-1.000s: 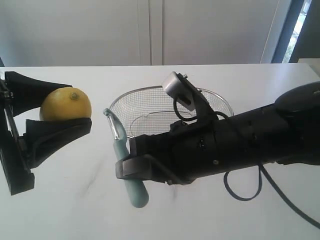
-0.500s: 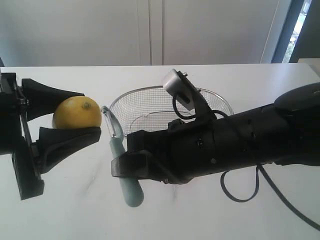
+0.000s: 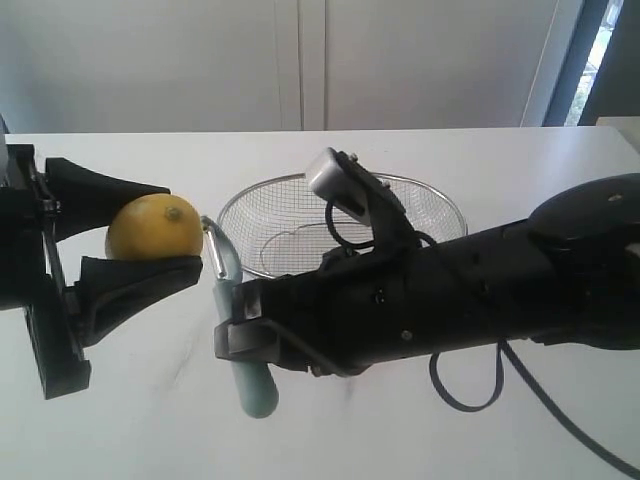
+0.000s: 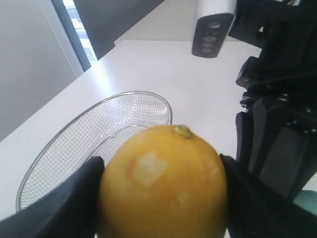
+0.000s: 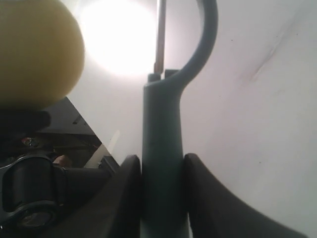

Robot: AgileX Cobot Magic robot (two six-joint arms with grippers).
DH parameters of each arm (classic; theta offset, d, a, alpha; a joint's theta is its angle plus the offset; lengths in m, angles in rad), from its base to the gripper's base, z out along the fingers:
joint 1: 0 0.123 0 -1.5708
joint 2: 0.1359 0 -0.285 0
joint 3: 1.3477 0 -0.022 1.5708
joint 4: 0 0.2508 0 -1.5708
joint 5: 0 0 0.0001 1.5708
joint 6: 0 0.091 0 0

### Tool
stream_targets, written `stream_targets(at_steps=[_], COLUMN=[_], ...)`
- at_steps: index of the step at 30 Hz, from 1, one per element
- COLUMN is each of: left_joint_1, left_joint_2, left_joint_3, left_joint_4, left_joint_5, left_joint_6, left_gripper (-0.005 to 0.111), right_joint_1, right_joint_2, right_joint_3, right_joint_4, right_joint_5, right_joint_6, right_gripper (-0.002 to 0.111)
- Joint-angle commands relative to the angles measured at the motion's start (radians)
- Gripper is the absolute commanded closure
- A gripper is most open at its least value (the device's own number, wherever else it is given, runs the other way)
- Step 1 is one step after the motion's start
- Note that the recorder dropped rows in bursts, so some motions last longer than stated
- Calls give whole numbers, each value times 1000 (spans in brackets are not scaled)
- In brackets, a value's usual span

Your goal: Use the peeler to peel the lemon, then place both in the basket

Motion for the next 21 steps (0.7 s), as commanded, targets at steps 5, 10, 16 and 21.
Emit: stream_targets(at_steps=[5, 10, 16, 21], left_joint_1=[-2, -2, -2, -2], left_joint_2=[-4, -4, -4, -4], left_joint_3=[-7, -7, -7, -7], left_joint_4=[-44, -58, -66, -81], left_joint_5=[31, 35, 40, 44], left_joint_6=[34, 34, 34, 34], left_gripper=[107, 107, 107, 107], right_joint_1=[6, 6, 6, 6], right_joint_2=[-2, -2, -2, -2], right_joint_3=[2, 2, 2, 2], right_joint_4=[11, 6, 2, 2], right_joint_5=[-19, -19, -16, -29], right_joint_6=[-18, -18, -18, -18], right_gripper=[108, 108, 108, 108])
